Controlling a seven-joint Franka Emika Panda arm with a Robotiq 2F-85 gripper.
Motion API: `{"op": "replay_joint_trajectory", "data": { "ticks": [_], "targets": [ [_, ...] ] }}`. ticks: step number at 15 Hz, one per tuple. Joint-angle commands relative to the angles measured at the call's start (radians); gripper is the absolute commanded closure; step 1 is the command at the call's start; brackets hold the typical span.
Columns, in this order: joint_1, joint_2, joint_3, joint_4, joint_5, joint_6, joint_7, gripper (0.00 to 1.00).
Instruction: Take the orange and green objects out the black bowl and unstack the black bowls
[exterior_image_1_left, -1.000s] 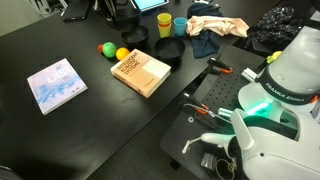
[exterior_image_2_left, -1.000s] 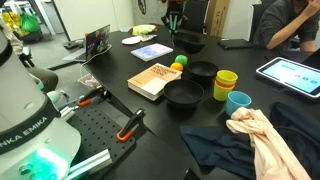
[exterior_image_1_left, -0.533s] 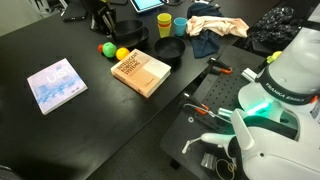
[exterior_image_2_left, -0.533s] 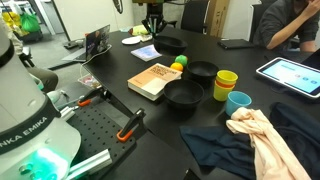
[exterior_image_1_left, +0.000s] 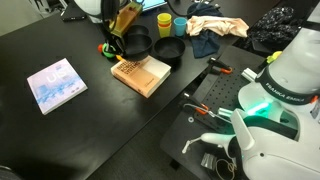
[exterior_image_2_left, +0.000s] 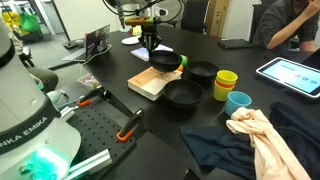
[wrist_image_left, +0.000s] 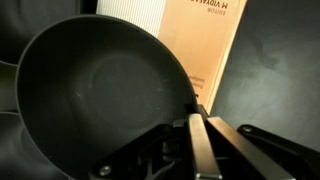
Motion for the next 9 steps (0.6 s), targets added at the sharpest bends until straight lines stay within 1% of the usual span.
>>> {"op": "replay_joint_trajectory", "data": {
  "ticks": [1, 4, 7, 8, 9],
  "targets": [
    [0.044, 0.022, -0.032, -0.038, -0.029, 0.093, 0.070, 0.99],
    [0.072, 0.052, -0.051, -0.044, -0.043, 0.135, 0.095, 0.98],
    [0.091, 0.066, -0.062, -0.037, -0.024, 0.133, 0.120, 0.97],
    [0.085, 0.061, -0.053, -0.036, -0.001, 0.129, 0.121, 0.71],
    [0.082, 0.055, -0.048, -0.037, 0.012, 0.126, 0.126, 0.69]
  ]
}}
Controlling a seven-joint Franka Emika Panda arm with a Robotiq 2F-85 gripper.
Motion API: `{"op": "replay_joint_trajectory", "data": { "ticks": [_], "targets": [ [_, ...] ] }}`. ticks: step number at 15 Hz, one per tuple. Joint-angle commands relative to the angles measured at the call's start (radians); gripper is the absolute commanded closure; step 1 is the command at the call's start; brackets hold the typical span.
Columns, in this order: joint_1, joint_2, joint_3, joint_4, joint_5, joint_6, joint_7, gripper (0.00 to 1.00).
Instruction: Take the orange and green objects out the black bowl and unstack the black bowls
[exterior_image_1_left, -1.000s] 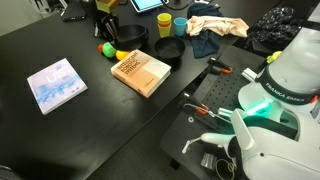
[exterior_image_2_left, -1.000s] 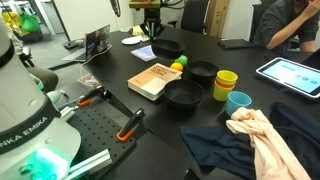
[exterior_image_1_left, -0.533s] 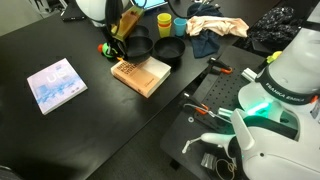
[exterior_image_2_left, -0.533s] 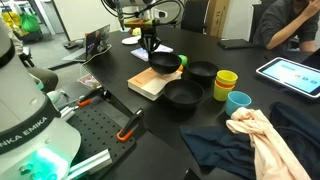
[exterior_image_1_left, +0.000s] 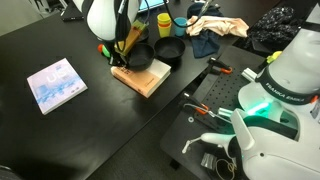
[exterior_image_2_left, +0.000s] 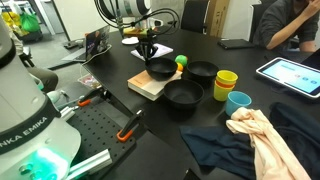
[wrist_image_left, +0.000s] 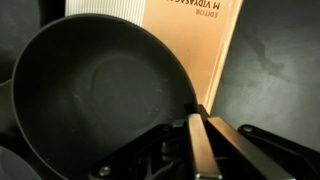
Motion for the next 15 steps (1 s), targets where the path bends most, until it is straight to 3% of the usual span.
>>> {"op": "replay_joint_trajectory", "data": {
  "ticks": [1, 6, 9, 10, 15],
  "targets": [
    [0.001, -0.019, 0.010, -0.005, 0.060, 0.001, 0.025, 0.64],
    [-0.066, -0.063, 0.064, -0.002, 0.231, -0.074, -0.039, 0.25],
    [-0.084, -0.110, 0.032, 0.006, 0.239, -0.142, -0.039, 0.04],
    [-0.091, -0.126, 0.022, 0.008, 0.231, -0.162, -0.034, 0.00],
    [-0.129, -0.186, -0.032, 0.016, 0.175, -0.225, -0.022, 0.00]
  ]
}}
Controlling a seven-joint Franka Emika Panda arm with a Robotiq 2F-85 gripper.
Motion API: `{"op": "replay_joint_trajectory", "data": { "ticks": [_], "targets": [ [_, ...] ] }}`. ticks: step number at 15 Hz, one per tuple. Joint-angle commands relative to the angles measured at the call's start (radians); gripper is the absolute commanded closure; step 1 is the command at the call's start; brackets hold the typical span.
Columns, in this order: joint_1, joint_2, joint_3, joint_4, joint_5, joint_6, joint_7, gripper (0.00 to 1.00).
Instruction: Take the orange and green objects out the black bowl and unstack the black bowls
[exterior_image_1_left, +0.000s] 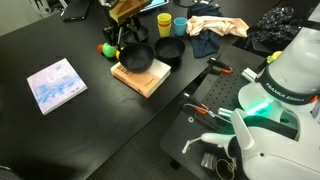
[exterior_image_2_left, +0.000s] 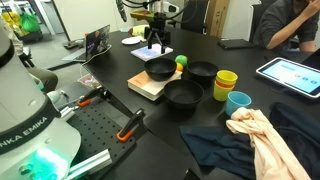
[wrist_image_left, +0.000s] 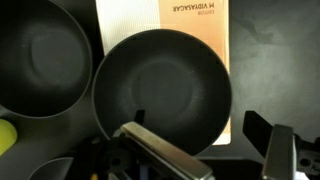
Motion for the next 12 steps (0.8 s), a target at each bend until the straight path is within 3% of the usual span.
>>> {"op": "replay_joint_trajectory", "data": {
  "ticks": [1, 6, 12],
  "targets": [
    [-0.021, -0.050, -0.032, 0.005, -0.038, -0.047, 0.002, 0.00],
    [-0.033, -0.073, -0.069, -0.013, -0.122, -0.026, 0.016, 0.00],
    [-0.045, -0.049, -0.059, -0.001, -0.102, -0.025, 0.002, 0.00]
  ]
}}
